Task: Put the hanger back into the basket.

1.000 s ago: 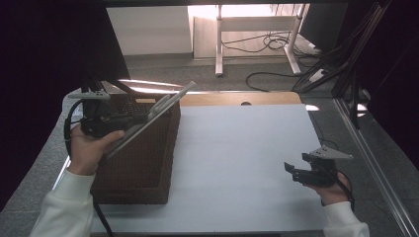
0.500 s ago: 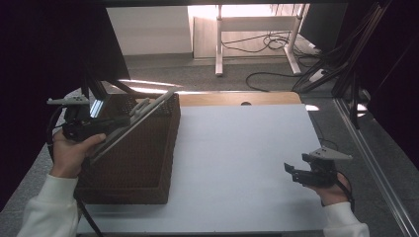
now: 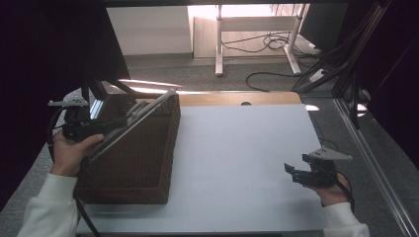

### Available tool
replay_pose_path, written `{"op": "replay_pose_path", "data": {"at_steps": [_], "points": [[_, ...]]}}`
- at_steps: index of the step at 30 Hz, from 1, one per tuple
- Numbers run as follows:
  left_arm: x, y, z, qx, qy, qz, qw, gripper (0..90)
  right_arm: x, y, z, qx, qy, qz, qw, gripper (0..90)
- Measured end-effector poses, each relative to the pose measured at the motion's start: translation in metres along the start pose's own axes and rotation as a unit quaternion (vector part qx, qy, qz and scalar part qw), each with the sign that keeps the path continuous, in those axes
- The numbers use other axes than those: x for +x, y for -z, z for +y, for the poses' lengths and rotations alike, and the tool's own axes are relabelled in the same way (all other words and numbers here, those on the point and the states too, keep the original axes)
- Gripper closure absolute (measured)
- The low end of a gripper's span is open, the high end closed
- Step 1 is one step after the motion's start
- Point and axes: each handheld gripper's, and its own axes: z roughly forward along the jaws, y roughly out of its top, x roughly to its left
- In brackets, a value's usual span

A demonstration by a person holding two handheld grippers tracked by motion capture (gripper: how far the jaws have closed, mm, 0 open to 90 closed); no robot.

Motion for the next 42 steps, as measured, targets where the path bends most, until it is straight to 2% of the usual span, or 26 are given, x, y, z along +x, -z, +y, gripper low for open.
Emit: {"op": "replay_pose_path", "data": {"at_steps": [12, 14, 16, 17, 18, 19, 22, 23, 27, 34, 42], "points": [[0.014, -0.006, -0.009, 0.000, 0.005, 0.001, 1.0000, 83.3, 0.001, -0.001, 0.000, 0.002, -0.001, 0.000, 1.0000, 23.9], [0.018, -0.008, -0.011, 0.001, 0.003, 0.005, 1.0000, 83.1, 0.001, -0.001, 0.000, 0.002, 0.000, 0.000, 1.0000, 23.9], [0.022, -0.010, -0.013, 0.016, 0.004, 0.023, 0.9996, 82.6, 0.001, -0.001, 0.000, 0.002, 0.001, 0.000, 1.0000, 23.9], [0.024, -0.012, -0.014, 0.021, 0.002, 0.040, 0.9990, 79.8, 0.001, -0.001, 0.000, 0.001, 0.001, -0.001, 1.0000, 23.9], [0.026, -0.013, -0.014, 0.030, 0.005, 0.048, 0.9984, 66.5, 0.001, 0.000, 0.000, 0.001, 0.001, -0.001, 1.0000, 23.9], [0.027, -0.013, -0.015, 0.035, 0.007, 0.052, 0.9980, 56.8, 0.000, 0.000, 0.000, 0.001, 0.001, -0.001, 1.0000, 23.9], [0.027, -0.012, -0.016, 0.034, 0.009, 0.066, 0.9972, 44.6, 0.000, 0.000, 0.000, 0.001, 0.000, -0.001, 1.0000, 23.9], [0.027, -0.011, -0.017, 0.033, 0.009, 0.065, 0.9973, 40.9, 0.001, 0.000, 0.000, 0.001, 0.001, -0.001, 1.0000, 23.9], [0.021, -0.008, -0.017, 0.033, 0.001, 0.064, 0.9974, 38.2, 0.001, 0.000, 0.001, 0.001, 0.002, 0.000, 1.0000, 23.8], [0.014, -0.007, -0.021, 0.039, -0.009, 0.060, 0.9974, 38.1, 0.001, 0.000, 0.001, 0.002, 0.003, 0.000, 1.0000, 23.6], [-0.011, -0.013, -0.034, 0.040, -0.035, 0.049, 0.9974, 35.0, 0.001, -0.001, 0.000, 0.002, 0.003, 0.001, 1.0000, 23.3]]}}
